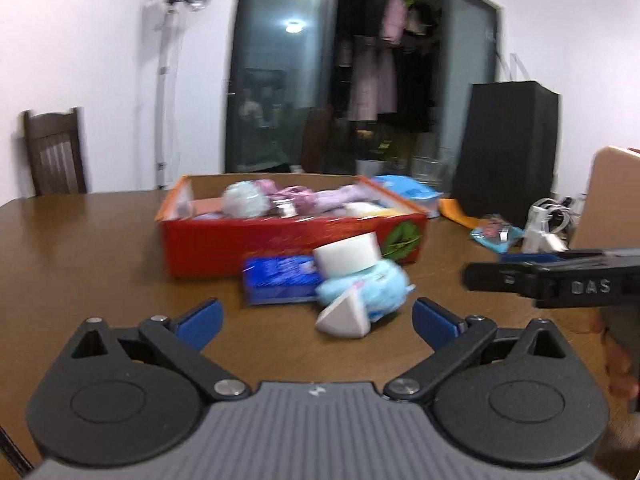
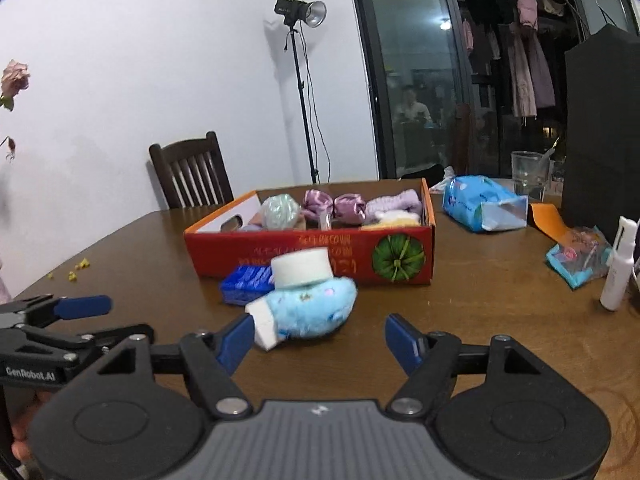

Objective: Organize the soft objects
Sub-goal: 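Move both grippers to the light-blue plush toy and close on its white foam cap, then lift the white foam cap and carry it over the box with both grippers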

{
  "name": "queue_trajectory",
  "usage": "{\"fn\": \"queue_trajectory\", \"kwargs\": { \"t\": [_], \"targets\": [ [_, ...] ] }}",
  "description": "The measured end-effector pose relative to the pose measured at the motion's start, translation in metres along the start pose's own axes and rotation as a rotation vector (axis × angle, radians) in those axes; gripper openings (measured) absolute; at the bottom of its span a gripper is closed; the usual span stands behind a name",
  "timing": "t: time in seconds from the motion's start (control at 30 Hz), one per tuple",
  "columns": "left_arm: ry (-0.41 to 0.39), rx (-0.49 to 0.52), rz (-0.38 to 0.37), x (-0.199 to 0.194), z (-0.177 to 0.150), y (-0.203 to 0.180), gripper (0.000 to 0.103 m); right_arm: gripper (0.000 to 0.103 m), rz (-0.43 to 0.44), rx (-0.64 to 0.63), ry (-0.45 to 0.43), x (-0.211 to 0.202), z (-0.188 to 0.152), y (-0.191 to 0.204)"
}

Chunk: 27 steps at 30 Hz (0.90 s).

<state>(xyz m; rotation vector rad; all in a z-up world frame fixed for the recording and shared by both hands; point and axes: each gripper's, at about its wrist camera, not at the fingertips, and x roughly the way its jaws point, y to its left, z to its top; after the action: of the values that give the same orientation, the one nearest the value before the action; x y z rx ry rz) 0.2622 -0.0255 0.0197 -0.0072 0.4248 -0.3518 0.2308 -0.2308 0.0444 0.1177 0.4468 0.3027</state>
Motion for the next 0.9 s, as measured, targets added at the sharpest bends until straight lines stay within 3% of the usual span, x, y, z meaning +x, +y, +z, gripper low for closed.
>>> {"fn": "queue_trajectory", "kwargs": {
  "t": [0.03,0.1,0.27,0.33,0.4,0.53,0.57,0.6,0.9],
  "targets": [
    [0.015,0.014,-0.015,0.013,0.003,-0.002,0.099,0.072,-0.001,-0.001,-0.004,0.002,0.002,0.000],
    [0.064,0.025,-0.025,0.042,0.009,-0.003,0.079,0.072,-0.002,-0.015,-0.002,0.013,0.009,-0.001],
    [0.176,0.021,-0.099,0.094,0.006,0.000,0.047,0.071,0.009,-0.044,0.024,0.051,0.023,0.000],
    [0.205,-0.022,-0.114,0.102,-0.001,0.009,0.040,0.071,0.016,-0.051,0.039,0.070,0.027,0.001],
    [0.207,-0.090,-0.183,0.102,-0.006,0.021,0.028,0.071,0.032,-0.064,0.050,0.090,0.030,0.004],
    [0.198,-0.142,-0.148,0.099,-0.005,0.034,0.025,0.071,0.032,-0.064,0.077,0.128,0.032,0.009],
    [0.202,-0.158,-0.148,0.098,-0.005,0.037,0.024,0.064,0.037,-0.057,0.081,0.134,0.030,0.009],
    [0.205,-0.177,-0.156,0.097,-0.005,0.040,0.023,0.050,0.051,-0.053,0.088,0.136,0.027,0.008],
    [0.206,-0.185,-0.130,0.093,0.000,0.042,0.022,0.045,0.044,-0.015,0.041,0.130,0.019,0.002]
  ]
}}
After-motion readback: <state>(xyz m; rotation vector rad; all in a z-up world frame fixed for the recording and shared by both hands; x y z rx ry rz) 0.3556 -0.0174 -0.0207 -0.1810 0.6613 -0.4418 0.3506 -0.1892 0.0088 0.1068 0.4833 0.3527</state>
